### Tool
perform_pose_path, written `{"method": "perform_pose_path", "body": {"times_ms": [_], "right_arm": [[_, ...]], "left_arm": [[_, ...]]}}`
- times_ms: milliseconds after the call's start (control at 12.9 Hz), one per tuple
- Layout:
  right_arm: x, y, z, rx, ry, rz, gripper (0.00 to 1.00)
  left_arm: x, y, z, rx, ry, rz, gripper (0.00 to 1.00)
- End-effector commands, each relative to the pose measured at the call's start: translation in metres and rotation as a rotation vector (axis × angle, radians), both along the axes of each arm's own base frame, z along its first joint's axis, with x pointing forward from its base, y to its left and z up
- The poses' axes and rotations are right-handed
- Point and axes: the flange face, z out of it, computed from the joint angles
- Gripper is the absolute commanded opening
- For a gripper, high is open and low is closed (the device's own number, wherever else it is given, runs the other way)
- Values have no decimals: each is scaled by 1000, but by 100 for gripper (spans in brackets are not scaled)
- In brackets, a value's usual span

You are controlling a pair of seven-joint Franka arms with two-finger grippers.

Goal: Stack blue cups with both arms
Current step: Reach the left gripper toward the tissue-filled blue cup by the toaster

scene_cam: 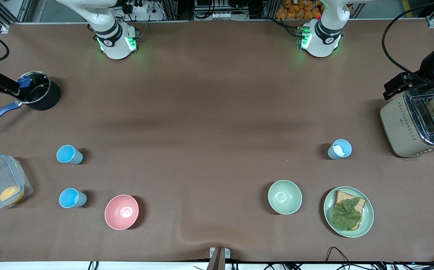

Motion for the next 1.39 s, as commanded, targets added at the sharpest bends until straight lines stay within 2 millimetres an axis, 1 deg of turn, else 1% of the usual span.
{"method": "perform_pose_path", "body": {"times_ms": [0,155,309,464,541,619,696,773,851,928,1006,1083,1160,1238,1315], "right_arm": [[-4,3,2,3,-9,-12,100],[-3,4,1,3,-7,-11,100],[-3,3,0,3,-6,-12,100],[-2,3,0,4,0,-9,100],[-2,1,-2,4,3,-6,100],[1,2,-7,2,13,-3,100],[10,-1,-26,-1,54,-4,100],[8,6,-34,-5,102,11,100],[8,13,-37,-13,121,25,100],[10,9,-43,-25,134,19,100],[14,2,-55,-26,158,7,100],[17,-10,-67,-22,189,-19,100],[22,-26,-91,-12,237,-33,100],[29,-46,-120,14,270,-66,100],[43,-60,-150,18,264,-80,100]], "left_arm": [[-6,-1,6,25,6,-22,100],[-3,-1,-1,28,19,-16,100],[8,3,-18,7,49,-15,100],[27,-2,-63,-11,115,-23,100],[33,-1,-92,-12,134,-22,100],[35,0,-121,-4,118,-25,100],[36,2,-153,-1,96,-27,100],[37,5,-181,0,73,-26,100],[38,25,-209,-5,44,0,100],[36,28,-242,-11,23,2,100],[34,28,-271,-16,9,0,100],[36,32,-291,-21,0,4,100],[39,42,-307,-25,2,20,100],[40,45,-321,-28,17,25,100],[39,44,-328,-29,29,24,100]]}}
